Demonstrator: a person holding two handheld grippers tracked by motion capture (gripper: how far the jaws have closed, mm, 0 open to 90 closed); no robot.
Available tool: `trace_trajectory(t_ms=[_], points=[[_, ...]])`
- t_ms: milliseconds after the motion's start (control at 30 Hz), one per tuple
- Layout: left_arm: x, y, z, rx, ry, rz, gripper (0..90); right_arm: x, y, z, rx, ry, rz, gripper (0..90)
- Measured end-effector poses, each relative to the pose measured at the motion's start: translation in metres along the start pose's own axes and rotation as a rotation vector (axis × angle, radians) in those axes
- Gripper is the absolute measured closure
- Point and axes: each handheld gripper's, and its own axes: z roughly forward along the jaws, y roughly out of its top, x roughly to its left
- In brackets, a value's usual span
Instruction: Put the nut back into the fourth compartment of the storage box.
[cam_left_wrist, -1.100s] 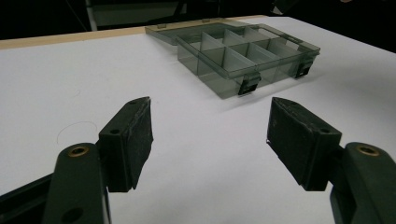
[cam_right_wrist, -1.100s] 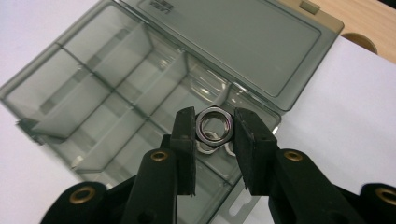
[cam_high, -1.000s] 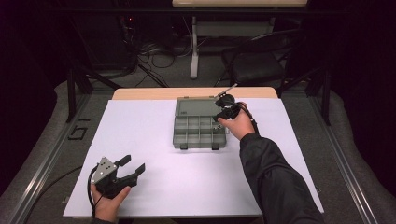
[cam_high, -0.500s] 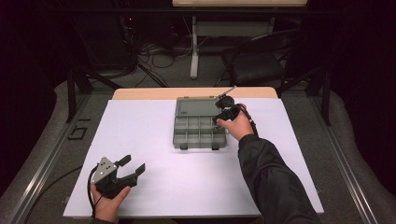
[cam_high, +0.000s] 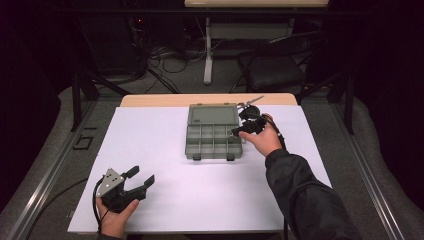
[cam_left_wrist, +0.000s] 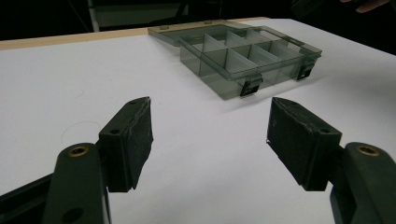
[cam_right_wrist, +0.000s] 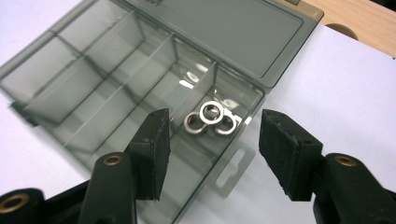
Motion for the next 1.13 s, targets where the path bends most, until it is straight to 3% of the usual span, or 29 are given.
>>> trace_trajectory(t_ms=[33, 67, 200, 233, 267, 300, 333, 600, 667, 833, 967, 1133], points=[[0.000, 0.000, 0.000, 0.000, -0.001, 0.000, 31.3, 0.001, -0.002, -0.005, 0.006, 0.002, -0.010, 42.7], [0.000, 0.000, 0.001, 0.001, -0.003, 0.001, 31.3, 0.002, -0.007, -0.003, -0.075, 0.015, -0.004, 42.6], [-0.001, 0.001, 0.000, -0.001, 0.002, 0.001, 31.3, 0.006, -0.016, -0.023, -0.024, 0.022, -0.030, 42.2], [-0.001, 0.001, 0.000, -0.001, 0.002, 0.001, 31.3, 0.007, -0.019, -0.027, -0.030, 0.027, -0.034, 42.2], [-0.001, 0.001, 0.000, 0.000, 0.002, 0.000, 31.3, 0.009, -0.024, -0.028, -0.090, 0.037, -0.024, 42.2], [-0.001, 0.000, 0.000, -0.001, 0.001, 0.001, 31.3, 0.010, -0.027, -0.033, -0.058, 0.031, -0.038, 42.2], [-0.001, 0.000, 0.000, -0.002, 0.000, 0.001, 31.3, 0.011, -0.031, -0.036, -0.084, 0.040, -0.035, 42.2], [0.000, 0.000, 0.000, -0.001, 0.001, -0.002, 31.3, 0.021, -0.064, -0.060, -0.135, 0.058, -0.025, 42.5], [0.000, 0.000, 0.000, 0.000, 0.001, -0.002, 31.3, 0.024, -0.077, -0.065, -0.144, 0.043, -0.026, 42.5], [-0.001, 0.000, 0.000, 0.001, 0.002, -0.002, 31.3, 0.030, -0.096, -0.070, -0.155, 0.055, -0.011, 42.5], [-0.001, 0.000, 0.000, 0.001, 0.001, -0.002, 31.3, 0.036, -0.119, -0.075, -0.180, 0.033, -0.004, 41.8], [-0.001, 0.000, 0.000, 0.001, 0.006, -0.003, 31.3, 0.039, -0.146, -0.074, -0.209, 0.033, 0.039, 41.0]])
